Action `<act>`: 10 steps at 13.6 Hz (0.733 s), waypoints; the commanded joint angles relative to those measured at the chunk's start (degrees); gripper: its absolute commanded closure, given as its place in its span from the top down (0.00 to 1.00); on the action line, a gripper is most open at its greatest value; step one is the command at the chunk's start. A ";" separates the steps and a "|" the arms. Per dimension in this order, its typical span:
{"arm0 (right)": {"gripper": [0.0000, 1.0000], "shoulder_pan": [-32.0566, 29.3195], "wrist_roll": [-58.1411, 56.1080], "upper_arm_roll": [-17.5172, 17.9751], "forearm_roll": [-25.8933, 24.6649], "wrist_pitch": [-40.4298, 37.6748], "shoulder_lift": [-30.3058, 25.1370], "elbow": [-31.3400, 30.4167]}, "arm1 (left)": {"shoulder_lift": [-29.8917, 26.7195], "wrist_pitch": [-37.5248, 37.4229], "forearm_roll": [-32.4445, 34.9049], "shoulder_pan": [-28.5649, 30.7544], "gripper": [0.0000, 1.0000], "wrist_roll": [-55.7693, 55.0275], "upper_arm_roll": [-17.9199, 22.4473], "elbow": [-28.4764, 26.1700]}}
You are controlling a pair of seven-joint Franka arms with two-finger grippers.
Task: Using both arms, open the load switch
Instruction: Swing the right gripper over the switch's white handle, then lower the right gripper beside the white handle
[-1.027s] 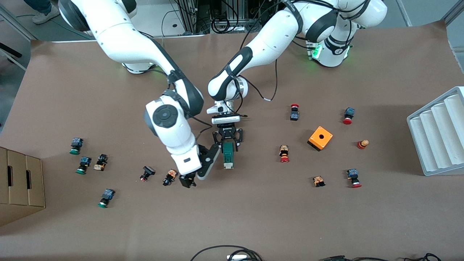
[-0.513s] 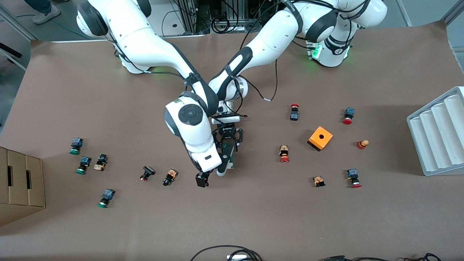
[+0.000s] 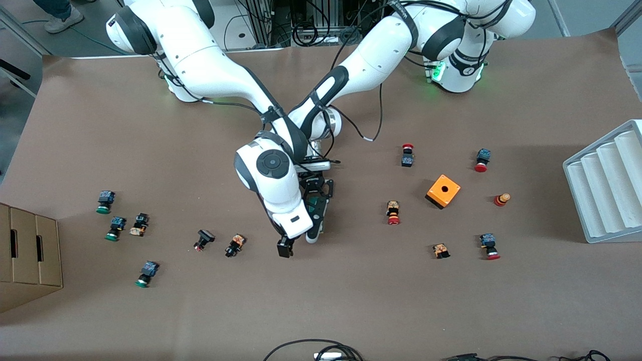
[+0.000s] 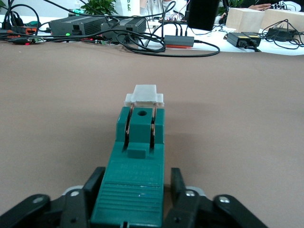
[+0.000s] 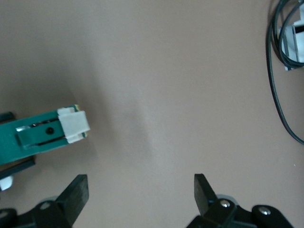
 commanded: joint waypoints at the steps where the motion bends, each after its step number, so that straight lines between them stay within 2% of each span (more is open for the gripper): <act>1: 0.96 0.95 -0.87 -0.44 1.67 -0.54 1.11 1.87 | 2.27 0.42 1.10 -1.08 0.57 -0.44 0.16 1.72; 10: 0.97 2.44 -0.60 -0.53 4.48 -0.01 3.12 1.78 | 3.68 -0.10 1.19 -1.96 0.60 -0.62 0.25 1.81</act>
